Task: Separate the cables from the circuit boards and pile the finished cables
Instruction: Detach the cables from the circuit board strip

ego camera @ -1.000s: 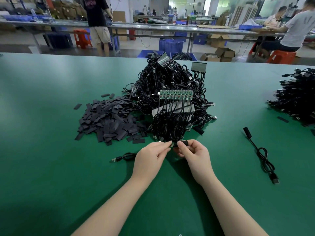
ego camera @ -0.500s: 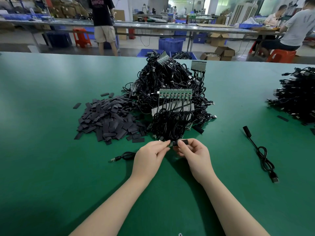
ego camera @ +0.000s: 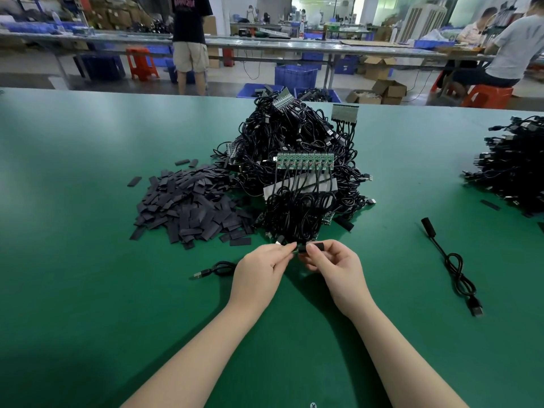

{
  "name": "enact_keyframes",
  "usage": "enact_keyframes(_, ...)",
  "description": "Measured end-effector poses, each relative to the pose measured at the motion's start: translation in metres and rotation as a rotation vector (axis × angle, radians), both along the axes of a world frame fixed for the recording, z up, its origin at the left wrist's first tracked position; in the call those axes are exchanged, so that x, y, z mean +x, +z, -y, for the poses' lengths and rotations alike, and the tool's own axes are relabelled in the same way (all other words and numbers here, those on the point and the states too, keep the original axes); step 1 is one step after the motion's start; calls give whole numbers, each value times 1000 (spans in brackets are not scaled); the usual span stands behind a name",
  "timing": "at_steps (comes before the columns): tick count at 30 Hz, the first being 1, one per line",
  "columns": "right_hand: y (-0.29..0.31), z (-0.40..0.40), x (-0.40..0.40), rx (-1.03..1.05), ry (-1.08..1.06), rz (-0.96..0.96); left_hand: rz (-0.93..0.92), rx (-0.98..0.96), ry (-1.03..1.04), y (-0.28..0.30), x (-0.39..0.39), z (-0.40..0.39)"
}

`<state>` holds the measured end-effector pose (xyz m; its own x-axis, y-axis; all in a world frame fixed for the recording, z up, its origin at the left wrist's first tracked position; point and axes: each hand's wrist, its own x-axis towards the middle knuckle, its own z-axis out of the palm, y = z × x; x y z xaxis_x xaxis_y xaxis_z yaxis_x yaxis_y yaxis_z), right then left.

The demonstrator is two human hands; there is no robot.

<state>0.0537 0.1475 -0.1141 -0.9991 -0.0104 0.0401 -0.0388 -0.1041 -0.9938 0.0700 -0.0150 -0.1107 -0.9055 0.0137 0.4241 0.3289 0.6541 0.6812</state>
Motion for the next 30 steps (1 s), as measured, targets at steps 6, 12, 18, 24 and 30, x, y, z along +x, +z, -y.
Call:
enact_keyframes(6, 0, 2, 1, 46, -15, -13, -20, -21, 0, -1, 0, 1)
enact_keyframes(12, 1, 4, 2, 133, -7, -31, -55, -42, -16, -1, 0, 0)
enact_keyframes(18, 3, 2, 2, 66, -21, -28, -24, -93, -111, -3, 1, -2)
enact_keyframes(24, 5, 0, 2, -12, -21, -21, -46, -63, 8, 2, 1, -2)
enact_keyframes(30, 6, 0, 3, 7, -10, -9, -133, -67, 49, 2, 2, -3)
